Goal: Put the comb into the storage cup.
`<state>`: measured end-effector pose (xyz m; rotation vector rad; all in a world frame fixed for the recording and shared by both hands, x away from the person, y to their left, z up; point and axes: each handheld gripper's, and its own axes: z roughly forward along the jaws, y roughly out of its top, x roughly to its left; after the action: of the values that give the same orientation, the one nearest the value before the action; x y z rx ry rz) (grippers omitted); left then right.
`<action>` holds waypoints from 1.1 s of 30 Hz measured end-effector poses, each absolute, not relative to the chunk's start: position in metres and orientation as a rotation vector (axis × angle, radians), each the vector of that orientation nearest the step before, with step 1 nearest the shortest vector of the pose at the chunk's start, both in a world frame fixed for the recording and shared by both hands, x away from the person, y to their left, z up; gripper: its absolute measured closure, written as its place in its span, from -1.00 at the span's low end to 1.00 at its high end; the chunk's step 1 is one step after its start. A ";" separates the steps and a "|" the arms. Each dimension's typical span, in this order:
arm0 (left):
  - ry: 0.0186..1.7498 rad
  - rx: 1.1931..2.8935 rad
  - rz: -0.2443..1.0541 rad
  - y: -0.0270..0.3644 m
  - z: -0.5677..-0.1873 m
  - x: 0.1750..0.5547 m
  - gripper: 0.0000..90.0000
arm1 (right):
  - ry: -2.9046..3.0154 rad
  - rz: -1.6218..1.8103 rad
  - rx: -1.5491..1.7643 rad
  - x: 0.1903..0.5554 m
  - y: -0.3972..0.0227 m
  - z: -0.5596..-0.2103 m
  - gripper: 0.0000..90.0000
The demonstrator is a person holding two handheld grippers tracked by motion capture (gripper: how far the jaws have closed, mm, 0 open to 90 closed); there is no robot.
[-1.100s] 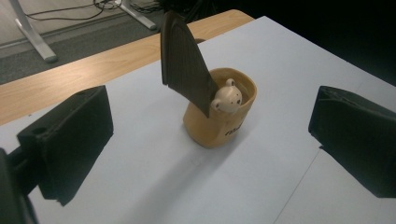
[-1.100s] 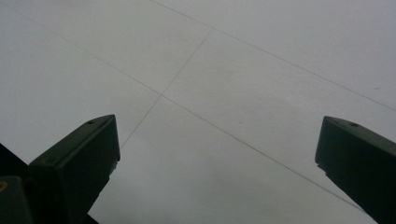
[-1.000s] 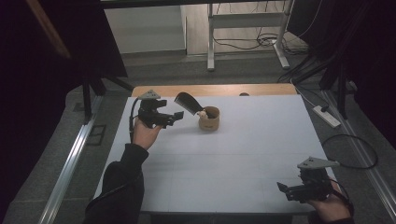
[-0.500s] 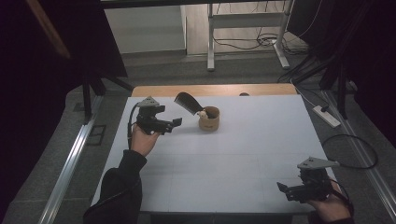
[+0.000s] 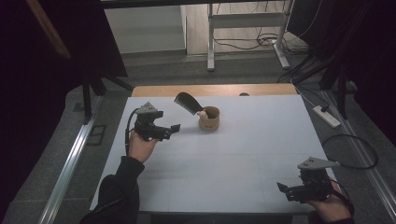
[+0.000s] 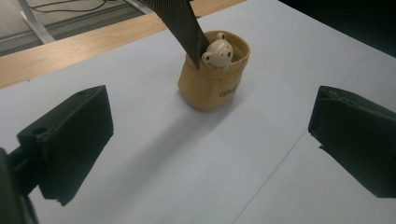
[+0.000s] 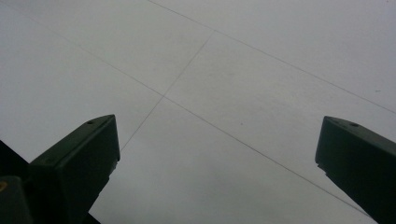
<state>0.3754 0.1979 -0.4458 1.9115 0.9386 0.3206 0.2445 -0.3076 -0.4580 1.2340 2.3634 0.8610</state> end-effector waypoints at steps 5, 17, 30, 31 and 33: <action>0.944 1.907 0.321 0.201 -0.447 0.367 -0.99 | 2.365 0.864 1.231 0.244 -0.308 -0.458 -1.00; 0.952 1.909 0.325 0.208 -0.450 0.348 -0.99 | 2.367 0.865 1.222 0.244 -0.307 -0.458 -1.00; 0.943 1.914 0.325 0.207 -0.452 0.331 -0.99 | 2.371 0.867 1.212 0.243 -0.307 -0.458 -1.00; 0.944 1.914 0.327 0.207 -0.452 0.330 -0.99 | 2.371 0.867 1.212 0.243 -0.307 -0.458 -1.00; 0.944 1.917 0.329 0.207 -0.453 0.327 -0.99 | 2.371 0.867 1.212 0.243 -0.307 -0.458 -1.00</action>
<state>0.3274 0.2073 -0.4532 1.9169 0.9442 0.3291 0.2433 -0.3070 -0.4577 1.2116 2.3711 0.8673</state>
